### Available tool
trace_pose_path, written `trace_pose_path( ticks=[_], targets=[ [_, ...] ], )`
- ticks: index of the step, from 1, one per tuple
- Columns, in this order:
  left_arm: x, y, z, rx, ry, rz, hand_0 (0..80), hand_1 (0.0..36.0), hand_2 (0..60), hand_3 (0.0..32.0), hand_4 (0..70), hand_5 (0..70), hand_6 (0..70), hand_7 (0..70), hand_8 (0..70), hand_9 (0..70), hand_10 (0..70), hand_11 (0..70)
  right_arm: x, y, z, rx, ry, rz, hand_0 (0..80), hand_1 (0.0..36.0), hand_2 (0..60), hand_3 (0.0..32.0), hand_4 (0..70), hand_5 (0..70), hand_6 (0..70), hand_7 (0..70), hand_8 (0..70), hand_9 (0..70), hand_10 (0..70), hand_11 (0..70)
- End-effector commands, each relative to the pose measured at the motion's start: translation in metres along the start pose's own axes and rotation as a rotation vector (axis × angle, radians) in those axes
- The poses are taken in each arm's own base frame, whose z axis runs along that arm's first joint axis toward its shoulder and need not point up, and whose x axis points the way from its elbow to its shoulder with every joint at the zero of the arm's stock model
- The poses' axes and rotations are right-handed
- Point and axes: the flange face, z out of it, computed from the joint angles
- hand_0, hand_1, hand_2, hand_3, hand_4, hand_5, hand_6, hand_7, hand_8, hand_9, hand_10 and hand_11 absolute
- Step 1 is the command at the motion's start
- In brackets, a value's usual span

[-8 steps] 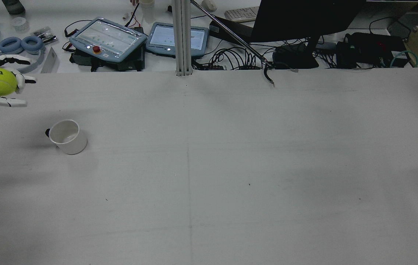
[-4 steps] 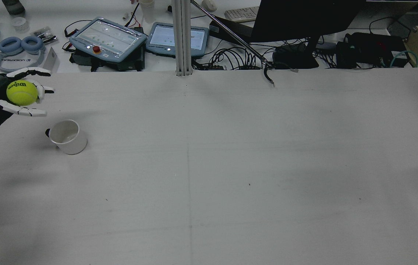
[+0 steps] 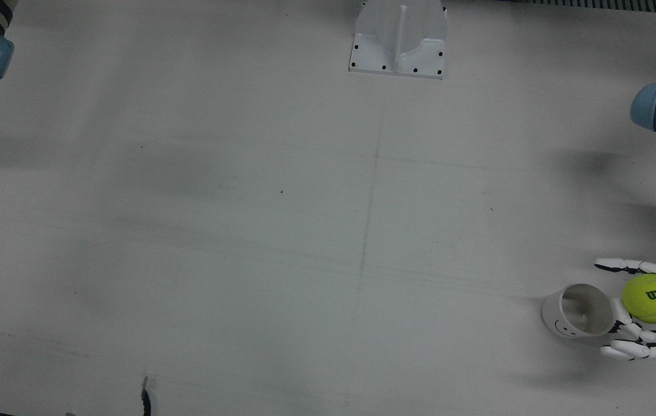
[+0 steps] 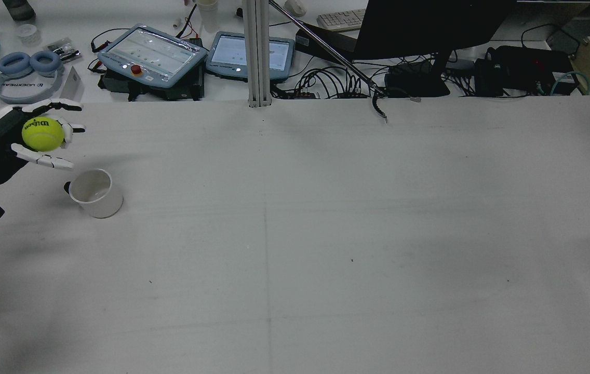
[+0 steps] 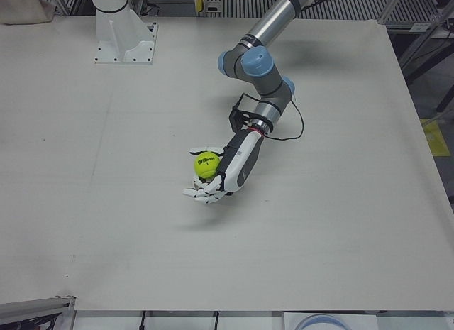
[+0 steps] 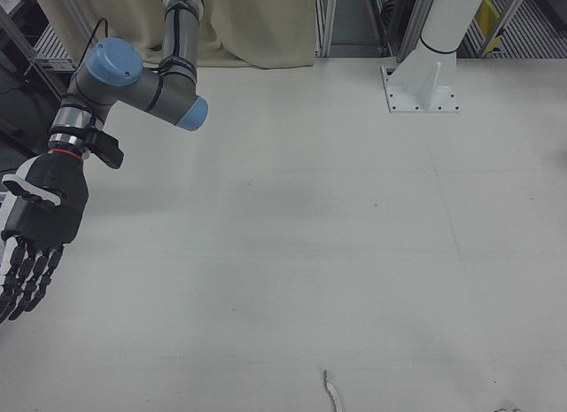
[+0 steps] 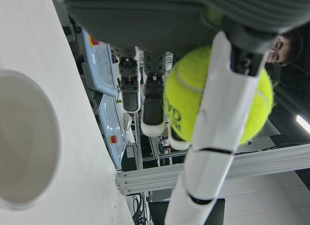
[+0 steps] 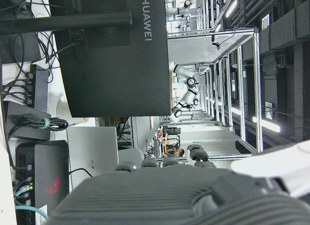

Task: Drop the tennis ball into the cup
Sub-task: 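Move the left hand holding the tennis ball over the white cup, then open the left hand fingers to release the ball into the cup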

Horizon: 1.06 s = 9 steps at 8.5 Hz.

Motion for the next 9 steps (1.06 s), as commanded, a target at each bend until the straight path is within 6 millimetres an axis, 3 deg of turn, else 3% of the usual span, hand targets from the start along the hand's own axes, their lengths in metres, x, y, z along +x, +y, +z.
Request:
trace_pose_path(
  ticks=[1,2,3,4,5,6,7,8,9],
  targets=[
    [-0.034,0.006,0.003,0.002,-0.027,-0.014,77.7,25.1,9.8,0.0,25.5,25.7,70.0,70.0,54.1,57.2,18.3,28.5,0.0,0.001,0.0,-0.001,0.0,0.0,0.0,0.0,0.0,0.0,0.0,0.0,0.0,0.0,0.0,0.0,0.0,0.0],
    [-0.036,-0.001,0.003,0.009,-0.03,-0.014,68.5,21.1,7.2,0.0,24.7,27.2,70.0,70.0,53.7,53.3,17.3,26.8,0.0,0.001,0.0,-0.001,0.0,0.0,0.0,0.0,0.0,0.0,0.0,0.0,0.0,0.0,0.0,0.0,0.0,0.0],
    [-0.042,-0.019,0.0,0.013,-0.03,-0.023,61.6,17.6,1.9,0.0,22.9,24.0,70.0,62.8,50.0,44.2,15.1,23.1,0.0,0.001,0.0,-0.001,0.0,0.0,0.0,0.0,0.0,0.0,0.0,0.0,0.0,0.0,0.0,0.0,0.0,0.0],
    [-0.043,-0.021,0.0,0.012,-0.029,-0.024,61.9,19.2,0.4,0.0,20.4,21.0,63.0,52.8,42.7,35.1,13.7,21.3,0.0,0.001,0.0,-0.001,0.0,0.0,0.0,0.0,0.0,0.0,0.0,0.0,0.0,0.0,0.0,0.0,0.0,0.0],
    [-0.042,-0.022,0.0,0.013,-0.028,-0.023,61.8,19.1,0.8,0.0,18.7,21.6,65.5,45.3,41.0,30.4,13.2,20.8,0.0,0.001,0.0,-0.001,0.0,0.0,0.0,0.0,0.0,0.0,0.0,0.0,0.0,0.0,0.0,0.0,0.0,0.0],
    [-0.041,-0.023,-0.002,0.014,-0.027,-0.022,61.6,19.6,0.5,0.0,17.6,20.4,58.1,41.7,38.7,28.2,13.1,20.6,0.0,0.001,0.0,-0.001,0.0,0.0,0.0,0.0,0.0,0.0,0.0,0.0,0.0,0.0,0.0,0.0,0.0,0.0],
    [-0.04,-0.023,-0.003,0.013,-0.025,-0.026,62.3,20.1,0.4,0.0,16.7,20.5,56.9,36.4,37.5,25.7,12.9,20.4,0.0,0.001,0.0,-0.001,0.0,0.0,0.0,0.0,0.0,0.0,0.0,0.0,0.0,0.0,0.0,0.0,0.0,0.0],
    [-0.039,-0.023,-0.003,0.013,-0.025,-0.033,62.7,21.4,0.0,0.0,15.9,17.5,39.1,35.1,32.9,23.8,12.7,20.1,0.0,0.001,0.0,-0.001,0.0,0.0,0.0,0.0,0.0,0.0,0.0,0.0,0.0,0.0,0.0,0.0,0.0,0.0],
    [-0.039,-0.021,-0.002,0.01,-0.025,-0.034,63.4,22.0,0.0,0.0,15.7,17.6,38.6,33.0,32.2,22.5,12.4,19.8,0.0,0.001,0.0,-0.001,0.0,-0.001,0.0,0.0,0.0,0.0,0.0,0.0,0.0,0.0,0.0,0.0,0.0,0.0]
  ],
)
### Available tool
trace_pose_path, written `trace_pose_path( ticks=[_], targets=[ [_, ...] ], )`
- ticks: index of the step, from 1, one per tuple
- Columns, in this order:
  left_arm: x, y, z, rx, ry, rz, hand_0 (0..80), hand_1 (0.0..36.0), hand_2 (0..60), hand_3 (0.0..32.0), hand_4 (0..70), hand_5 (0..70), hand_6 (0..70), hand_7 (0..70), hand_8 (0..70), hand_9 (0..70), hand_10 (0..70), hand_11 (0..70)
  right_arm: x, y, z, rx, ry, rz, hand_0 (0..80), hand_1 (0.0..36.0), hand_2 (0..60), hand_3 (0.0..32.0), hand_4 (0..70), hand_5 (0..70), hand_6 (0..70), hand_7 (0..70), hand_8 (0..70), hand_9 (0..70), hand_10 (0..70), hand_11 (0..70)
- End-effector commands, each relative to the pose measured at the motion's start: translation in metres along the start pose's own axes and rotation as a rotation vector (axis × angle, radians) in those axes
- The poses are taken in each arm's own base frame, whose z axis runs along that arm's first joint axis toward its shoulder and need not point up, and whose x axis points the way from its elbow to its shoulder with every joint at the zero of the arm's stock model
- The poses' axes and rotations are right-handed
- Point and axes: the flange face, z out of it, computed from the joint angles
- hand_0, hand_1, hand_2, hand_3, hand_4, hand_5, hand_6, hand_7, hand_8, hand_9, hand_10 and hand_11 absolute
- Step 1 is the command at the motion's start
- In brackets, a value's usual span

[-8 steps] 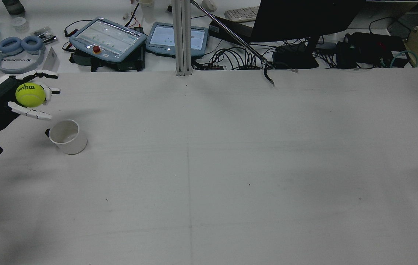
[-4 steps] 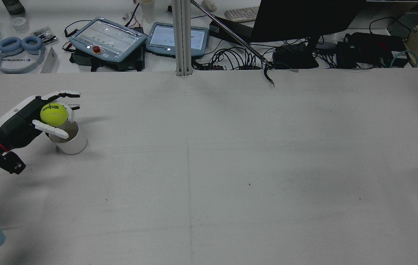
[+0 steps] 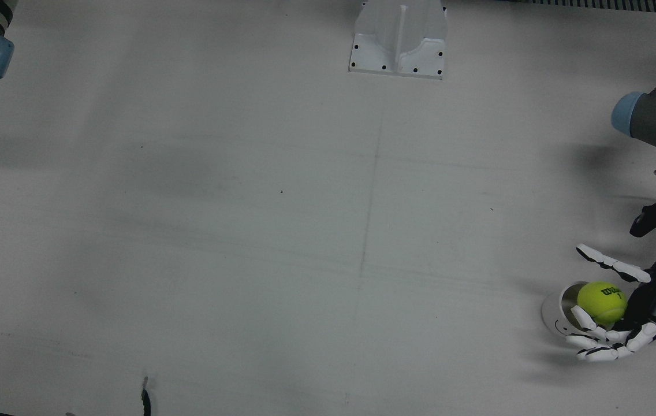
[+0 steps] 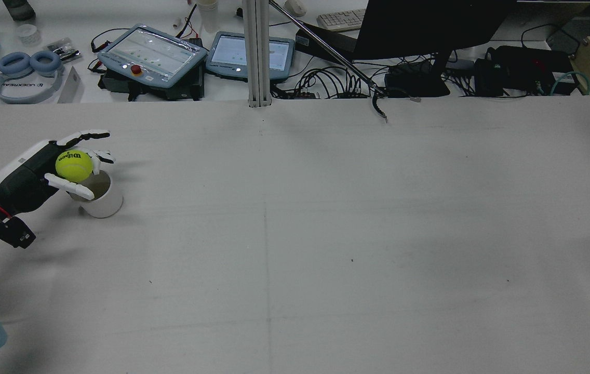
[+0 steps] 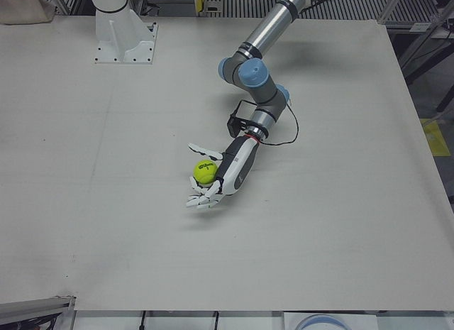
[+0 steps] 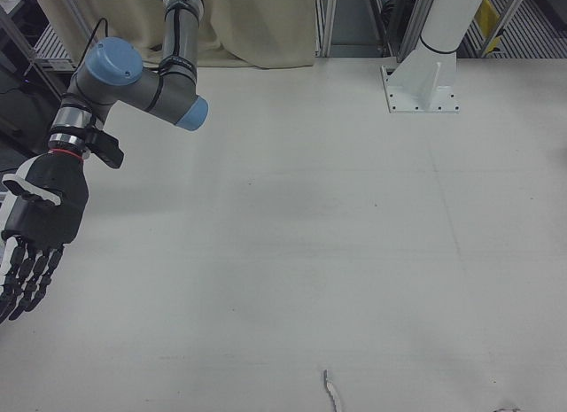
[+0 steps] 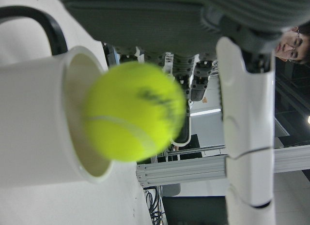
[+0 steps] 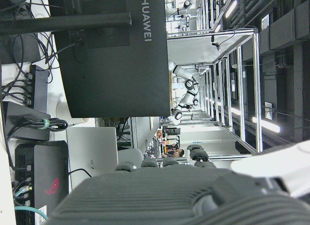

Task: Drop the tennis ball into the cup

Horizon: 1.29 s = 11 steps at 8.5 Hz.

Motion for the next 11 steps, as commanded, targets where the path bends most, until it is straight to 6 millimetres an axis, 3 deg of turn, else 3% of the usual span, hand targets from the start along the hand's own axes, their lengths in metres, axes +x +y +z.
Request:
trace_pose_path(
  ticks=[1,2,3,4,5,6,7,8,9,10,11],
  targets=[
    [0.001,0.002,0.001,-0.005,0.001,-0.006,63.0,21.8,0.0,0.0,15.3,17.5,38.1,30.9,31.6,21.5,12.6,20.0,0.0,0.0,0.0,0.0,0.0,-0.002,0.0,0.0,0.0,0.0,0.0,0.0,0.0,0.0,0.0,0.0,0.0,0.0],
    [0.003,0.002,0.001,-0.004,0.004,-0.013,63.1,21.5,0.5,0.0,15.2,19.0,46.5,29.4,33.2,21.0,12.5,19.9,0.0,0.0,0.0,0.0,0.0,0.0,0.0,0.0,0.0,0.0,0.0,0.0,0.0,0.0,0.0,0.0,0.0,0.0],
    [0.015,-0.003,0.0,0.009,0.019,-0.044,64.2,22.4,0.0,0.0,15.5,18.4,42.3,30.2,32.3,21.0,12.3,19.7,0.0,0.0,0.0,0.0,0.0,0.0,0.0,0.0,0.0,0.0,0.0,0.0,0.0,0.0,0.0,0.0,0.0,0.0],
    [0.052,-0.012,-0.001,0.033,0.068,-0.071,65.2,22.9,0.0,0.0,15.2,18.1,39.7,28.5,31.3,20.1,11.8,19.0,0.0,0.0,0.0,0.0,0.0,0.0,0.0,0.0,0.0,0.0,0.0,0.0,0.0,0.0,0.0,0.0,0.0,0.0],
    [0.102,0.001,0.0,0.026,0.112,-0.07,65.9,22.7,0.0,0.0,14.7,18.4,41.4,25.9,30.9,18.6,11.1,18.0,0.0,0.0,0.0,0.0,0.0,0.0,0.0,0.0,0.0,0.0,0.0,0.0,0.0,0.0,0.0,0.0,0.0,0.0],
    [0.151,0.02,-0.005,0.008,0.135,-0.052,63.0,20.9,0.0,0.0,15.0,17.5,38.9,26.0,30.0,18.0,11.6,18.5,0.0,-0.001,0.0,0.002,0.0,-0.002,0.0,0.0,0.0,0.0,0.0,0.0,0.0,0.0,0.0,0.0,0.0,0.0],
    [0.203,0.026,-0.018,0.003,0.164,-0.027,60.2,18.1,0.0,0.0,15.6,17.9,45.4,25.8,30.9,17.5,11.7,18.6,0.0,-0.001,0.0,0.002,0.0,0.0,0.0,0.0,0.0,0.0,0.0,0.0,0.0,0.0,0.0,0.0,0.0,0.0],
    [0.252,0.029,-0.038,0.009,0.181,0.001,58.0,16.6,0.0,0.0,18.0,17.7,47.7,28.1,31.1,17.7,12.2,18.9,0.0,-0.001,0.0,0.002,0.0,0.0,0.0,0.0,0.0,0.0,0.0,0.0,0.0,0.0,0.0,0.0,0.0,0.0],
    [0.297,0.028,-0.057,0.03,0.205,0.019,59.0,17.0,0.0,0.0,19.1,18.6,52.4,29.0,32.3,18.2,12.2,19.1,0.0,-0.001,0.0,0.002,0.0,-0.002,0.0,0.0,0.0,0.0,0.0,0.0,0.0,0.0,0.0,0.0,0.0,0.0],
    [0.328,0.02,-0.073,0.055,0.23,0.034,60.7,18.2,0.0,0.0,19.8,17.8,46.4,31.1,31.2,18.7,12.4,19.4,0.001,-0.001,0.0,0.002,0.001,-0.002,0.0,0.0,0.0,0.0,0.0,0.0,0.0,0.0,0.0,0.0,0.0,0.0],
    [0.342,0.016,-0.084,0.071,0.24,0.039,61.6,19.1,0.0,0.0,20.4,17.2,42.3,32.3,30.4,18.9,12.4,19.6,0.001,-0.001,0.0,0.002,0.001,-0.002,0.0,0.0,0.0,0.0,0.0,0.0,0.0,0.0,0.0,0.0,0.0,0.0]
  ],
)
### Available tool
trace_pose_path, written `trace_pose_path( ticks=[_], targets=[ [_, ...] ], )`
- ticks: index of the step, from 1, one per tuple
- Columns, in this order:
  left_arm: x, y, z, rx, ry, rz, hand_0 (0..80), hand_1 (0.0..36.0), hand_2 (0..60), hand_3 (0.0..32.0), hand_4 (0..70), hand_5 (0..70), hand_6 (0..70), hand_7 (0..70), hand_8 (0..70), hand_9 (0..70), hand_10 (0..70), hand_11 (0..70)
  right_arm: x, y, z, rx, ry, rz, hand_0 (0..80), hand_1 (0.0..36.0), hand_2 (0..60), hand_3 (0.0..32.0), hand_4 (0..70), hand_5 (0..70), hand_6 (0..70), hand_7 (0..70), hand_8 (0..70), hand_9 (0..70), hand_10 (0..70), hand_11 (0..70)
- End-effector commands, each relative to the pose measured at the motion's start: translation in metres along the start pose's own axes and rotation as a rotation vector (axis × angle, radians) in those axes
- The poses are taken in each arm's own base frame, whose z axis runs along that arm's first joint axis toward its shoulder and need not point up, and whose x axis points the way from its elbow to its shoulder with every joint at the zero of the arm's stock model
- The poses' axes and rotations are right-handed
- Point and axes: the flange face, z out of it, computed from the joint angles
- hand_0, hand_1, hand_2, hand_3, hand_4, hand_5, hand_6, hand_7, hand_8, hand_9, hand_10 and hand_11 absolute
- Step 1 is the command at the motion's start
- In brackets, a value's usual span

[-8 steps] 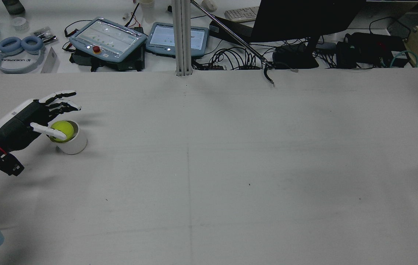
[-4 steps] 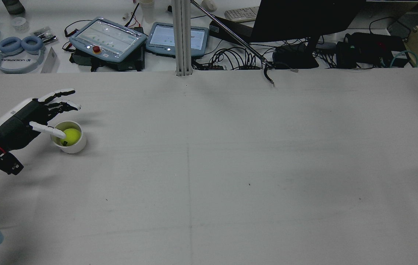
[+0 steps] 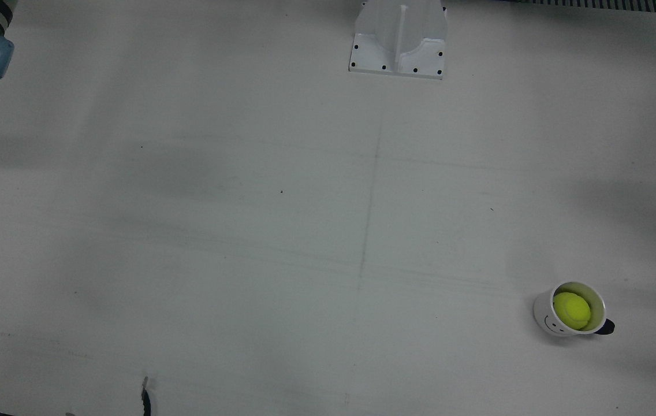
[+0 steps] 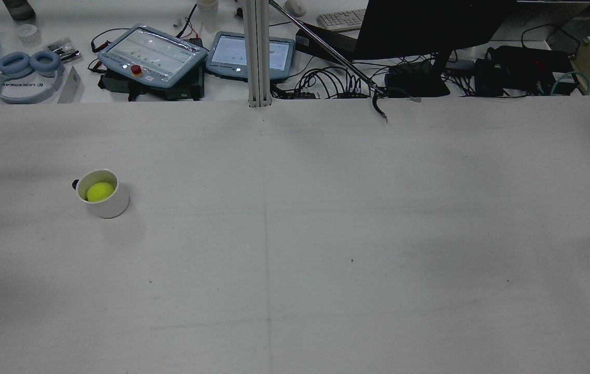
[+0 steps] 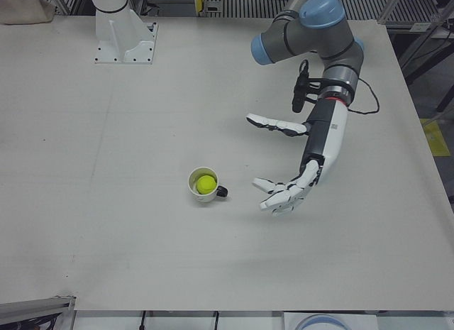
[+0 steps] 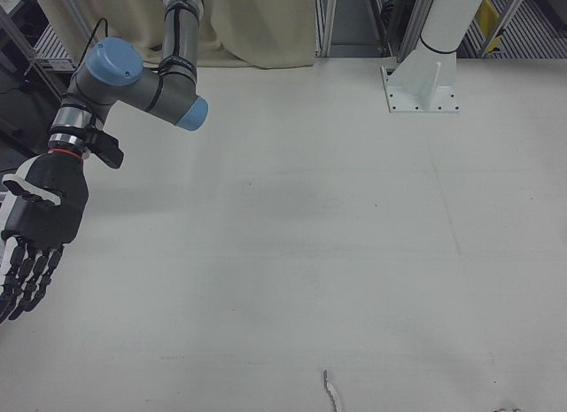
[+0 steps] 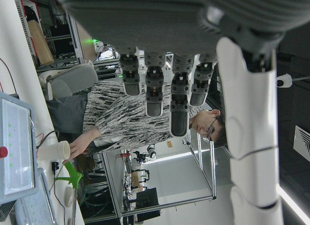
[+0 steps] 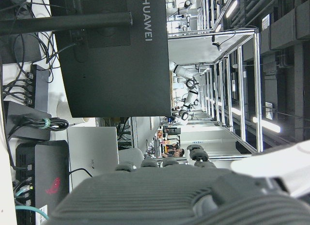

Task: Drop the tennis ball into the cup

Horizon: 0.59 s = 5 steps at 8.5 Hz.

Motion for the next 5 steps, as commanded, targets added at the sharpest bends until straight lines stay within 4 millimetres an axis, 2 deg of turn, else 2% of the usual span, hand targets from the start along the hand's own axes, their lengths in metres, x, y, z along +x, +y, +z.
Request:
trace_pose_path(
  ticks=[1,3,4,5],
  targets=[
    [0.071,-0.01,-0.025,0.04,0.054,0.032,62.2,18.9,0.0,0.0,19.0,19.7,54.5,27.7,32.5,17.6,12.5,19.7,0.0,0.001,0.0,-0.002,0.0,0.0,0.0,0.0,0.0,0.0,0.0,0.0,0.0,0.0,0.0,0.0,0.0,0.0],
    [0.072,-0.008,-0.025,0.035,0.055,0.028,61.9,19.4,0.0,0.0,16.0,17.8,42.5,22.6,29.5,15.7,12.5,19.7,0.0,0.002,0.0,-0.003,0.0,0.0,0.0,0.0,0.0,0.0,0.0,0.0,0.0,0.0,0.0,0.0,0.0,0.0],
    [0.072,-0.007,-0.026,0.033,0.055,0.021,62.7,20.7,0.0,0.0,15.0,15.5,27.8,24.3,26.6,16.0,12.5,19.9,0.0,0.002,0.0,-0.003,0.0,0.0,0.0,0.0,0.0,0.0,0.0,0.0,0.0,0.0,0.0,0.0,0.0,0.0],
    [0.067,-0.019,-0.038,0.056,0.049,0.015,62.1,19.2,0.0,0.0,13.5,18.8,46.2,19.4,30.3,15.1,13.1,20.8,0.0,0.002,0.0,-0.003,0.0,0.0,0.0,0.0,0.0,0.0,0.0,0.0,0.0,0.0,0.0,0.0,0.0,0.0]
  ],
)
